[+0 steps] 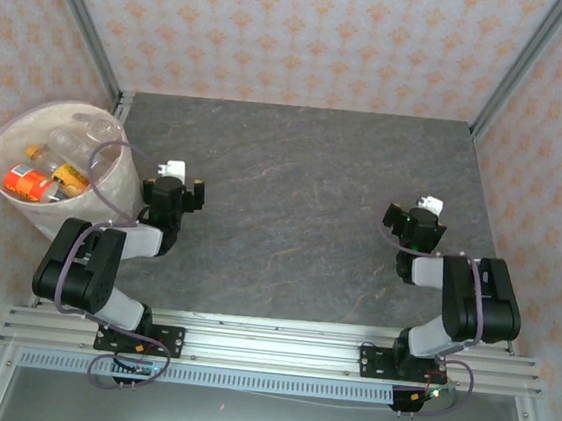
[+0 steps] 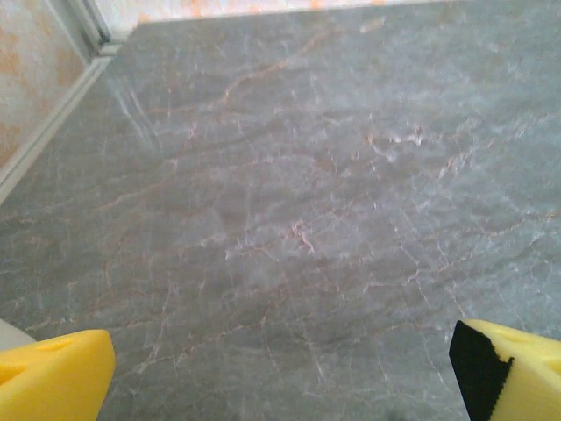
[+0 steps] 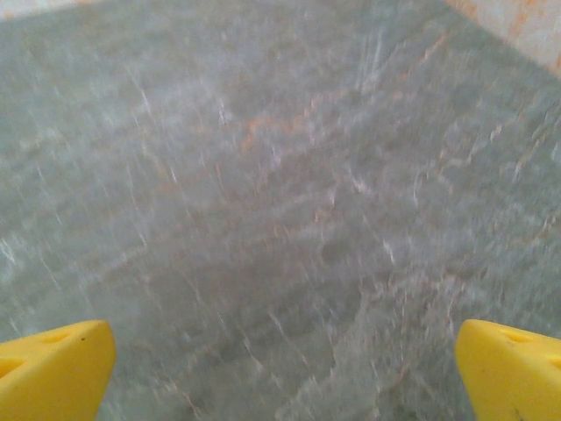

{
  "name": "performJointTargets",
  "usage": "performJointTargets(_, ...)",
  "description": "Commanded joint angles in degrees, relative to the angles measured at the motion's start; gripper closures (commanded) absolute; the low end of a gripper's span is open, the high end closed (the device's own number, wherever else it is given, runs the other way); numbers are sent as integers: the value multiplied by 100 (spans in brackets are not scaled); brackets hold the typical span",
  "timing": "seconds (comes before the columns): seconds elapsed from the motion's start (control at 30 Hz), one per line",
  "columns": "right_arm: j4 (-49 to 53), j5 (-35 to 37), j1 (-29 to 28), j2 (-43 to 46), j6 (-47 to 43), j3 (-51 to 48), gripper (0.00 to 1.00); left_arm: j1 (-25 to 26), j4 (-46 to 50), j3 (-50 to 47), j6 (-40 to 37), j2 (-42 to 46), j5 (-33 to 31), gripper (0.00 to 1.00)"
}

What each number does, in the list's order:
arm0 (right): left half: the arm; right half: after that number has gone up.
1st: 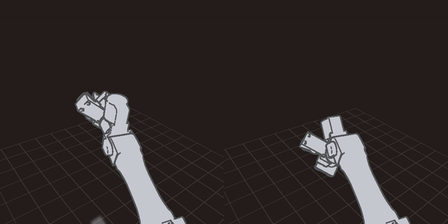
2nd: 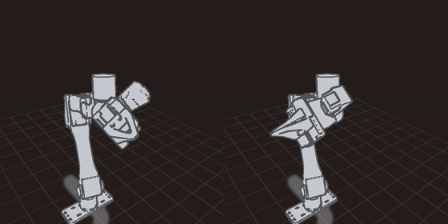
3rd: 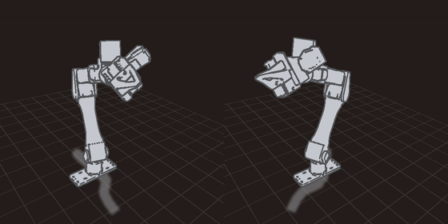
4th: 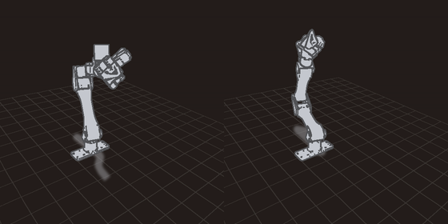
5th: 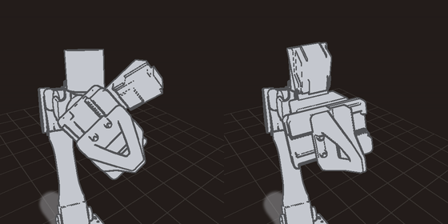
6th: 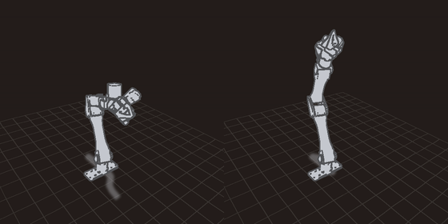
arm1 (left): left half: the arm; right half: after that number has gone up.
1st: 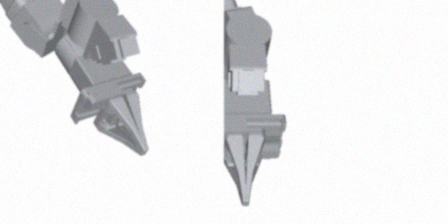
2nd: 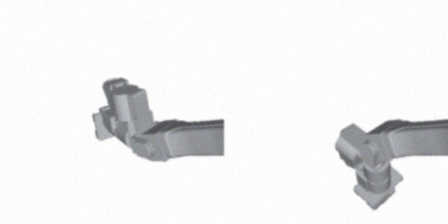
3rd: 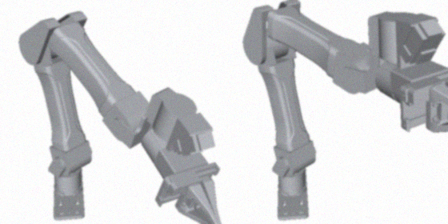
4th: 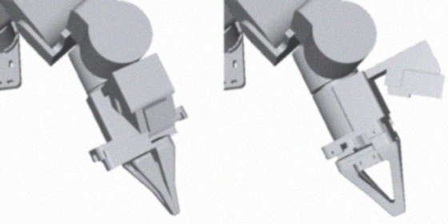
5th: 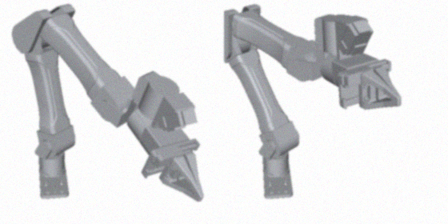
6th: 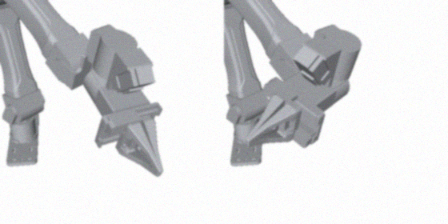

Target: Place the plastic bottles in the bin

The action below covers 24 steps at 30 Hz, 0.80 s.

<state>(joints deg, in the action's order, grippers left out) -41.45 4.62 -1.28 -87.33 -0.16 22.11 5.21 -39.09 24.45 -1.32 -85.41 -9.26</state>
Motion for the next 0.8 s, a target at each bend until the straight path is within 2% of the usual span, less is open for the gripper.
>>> performJointTargets(0.0, -455, -101, 28, -11, -132, 124, 1, -156, -644, -71, 207, -85, -314, 0)
performJointTargets(0.03, -337, -102, 24, 36, -120, 150, 1, -148, -964, -210, 237, -171, -531, 0)
performJointTargets(0.07, -432, -102, 20, 0, -131, 131, 1, -127, -383, -105, 402, 14, -722, 0)
performJointTargets(0.1, -409, -103, 21, 9, -125, 130, 1, -120, -665, -123, 345, -70, -769, 0)
performJointTargets(0.13, -363, -102, 19, 30, -117, 144, 1, -118, -751, -174, 324, -100, -784, 0)
performJointTargets(0.17, -449, -106, 21, 12, -128, 119, 1, -117, -370, -78, 402, 9, -763, 0)
performJointTargets(0.2, -418, -111, 17, 27, -129, 118, 1, -111, -723, -157, 332, -80, -778, 0)
performJointTargets(0.33, -432, -111, 22, 28, -139, 122, 1, -93, -476, -100, 334, -11, -718, 0)
performJointTargets(0.77, -328, -268, 9, 11, -212, 180, 1, -91, -521, -102, 311, -29, -696, 0)
